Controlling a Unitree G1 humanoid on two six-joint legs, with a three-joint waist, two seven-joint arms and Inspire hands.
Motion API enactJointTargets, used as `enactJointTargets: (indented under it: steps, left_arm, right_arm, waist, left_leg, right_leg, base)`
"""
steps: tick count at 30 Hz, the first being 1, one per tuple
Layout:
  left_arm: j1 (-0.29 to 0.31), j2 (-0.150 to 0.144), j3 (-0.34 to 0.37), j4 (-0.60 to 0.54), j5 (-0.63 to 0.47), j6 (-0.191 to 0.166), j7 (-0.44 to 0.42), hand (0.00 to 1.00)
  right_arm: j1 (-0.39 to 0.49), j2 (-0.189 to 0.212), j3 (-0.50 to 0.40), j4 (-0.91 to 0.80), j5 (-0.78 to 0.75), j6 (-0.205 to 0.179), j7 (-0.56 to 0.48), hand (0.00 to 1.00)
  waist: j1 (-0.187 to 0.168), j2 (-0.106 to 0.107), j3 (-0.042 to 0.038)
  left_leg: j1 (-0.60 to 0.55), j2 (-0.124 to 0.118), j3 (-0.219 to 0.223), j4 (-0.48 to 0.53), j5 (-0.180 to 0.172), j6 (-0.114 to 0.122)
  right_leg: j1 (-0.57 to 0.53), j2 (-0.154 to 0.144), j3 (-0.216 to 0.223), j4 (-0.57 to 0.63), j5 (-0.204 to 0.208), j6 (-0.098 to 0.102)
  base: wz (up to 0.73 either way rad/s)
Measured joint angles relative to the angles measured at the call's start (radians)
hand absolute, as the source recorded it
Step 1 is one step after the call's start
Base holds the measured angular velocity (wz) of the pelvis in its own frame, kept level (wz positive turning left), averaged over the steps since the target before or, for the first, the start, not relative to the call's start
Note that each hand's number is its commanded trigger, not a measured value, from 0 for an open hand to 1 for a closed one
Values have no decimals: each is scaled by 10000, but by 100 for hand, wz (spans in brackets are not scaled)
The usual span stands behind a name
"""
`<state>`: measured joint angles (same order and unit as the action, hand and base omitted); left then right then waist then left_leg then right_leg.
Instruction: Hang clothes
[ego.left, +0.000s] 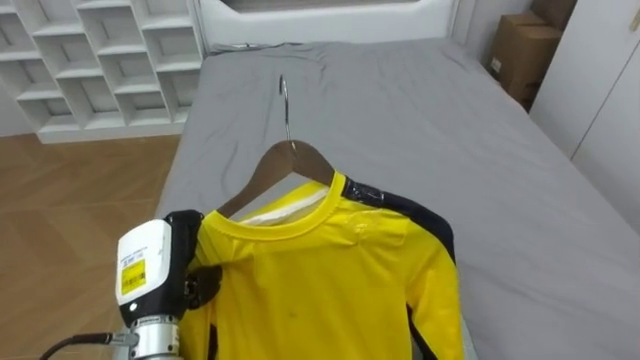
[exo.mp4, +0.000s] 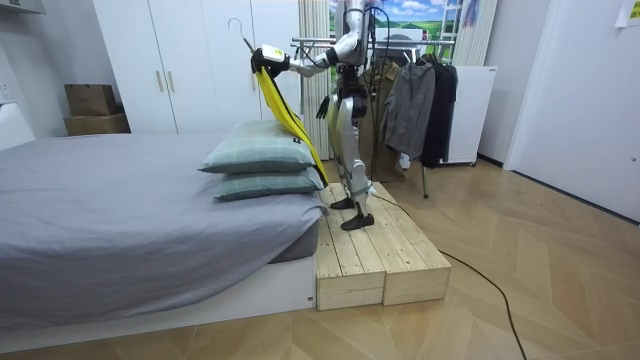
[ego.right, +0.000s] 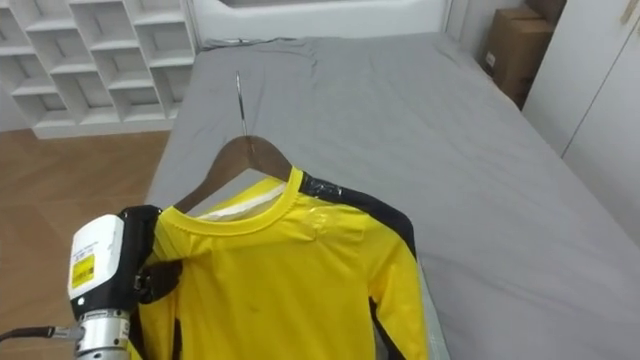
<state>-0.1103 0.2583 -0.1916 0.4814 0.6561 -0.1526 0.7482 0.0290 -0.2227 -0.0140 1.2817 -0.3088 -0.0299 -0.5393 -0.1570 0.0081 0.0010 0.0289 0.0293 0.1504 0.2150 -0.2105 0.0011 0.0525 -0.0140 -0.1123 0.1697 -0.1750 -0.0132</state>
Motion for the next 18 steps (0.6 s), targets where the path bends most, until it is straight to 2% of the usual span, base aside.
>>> enactJointTargets:
  steps: [4, 8, 10, 12, 15, 18]
  left_arm:
    - [27, 157, -77, -241, 1, 0, 44, 100]
    - [131, 217, -131, -423, -17, 48, 33, 100]
    - [257, 278, -298, -555, -355, 243, -52, 100]
    - [364, 336, -303, -914, -442, 428, -236, 100]
    - [414, 463, -269, -1299, -570, 446, -419, 100]
    - [413, 417, -285, -1317, -564, 476, -611, 100]
  right_arm:
    - [-33, -5, -184, -961, -1071, -209, -1637, 0]
    - [151, -45, -294, -2393, -1781, -343, -2662, 0]
    - [305, -174, -298, -3284, -2061, -452, -3230, 0]
    - [513, -248, -394, -4289, -2132, -436, -3480, 0]
    - [554, -390, -554, -5610, -2672, -440, -4017, 0]
    - [536, -413, -564, -6622, -3651, -466, -4206, 0]
  waist:
    - [6, -141, -2]
    - [44, -228, 6]
    - [93, -260, 2]
    - [233, -307, 5]
    - [267, -398, -33]
    - [281, -485, -90]
  left_leg:
    - [18, 7, 56, -9, 0, 0]
    - [25, 8, 133, -43, 0, 0]
    - [59, 7, 173, -42, 0, 0]
    - [60, 35, 285, -37, 0, 0]
    - [96, 50, 303, -19, 0, 0]
    - [177, 58, 308, -25, -1, -1]
  right_leg:
    - [2, 0, 41, 5, 0, 0]
    - [-23, 1, 102, -22, 0, 1]
    - [-19, 1, 166, -12, 0, 3]
    - [-70, 24, 295, -1, 0, 2]
    - [-31, 29, 270, 4, 6, -5]
    - [50, 40, 273, 0, 9, -9]
  base:
    - [-2]
    - [-4]
    - [-7]
    - [-15]
    - [-4]
    - [0]
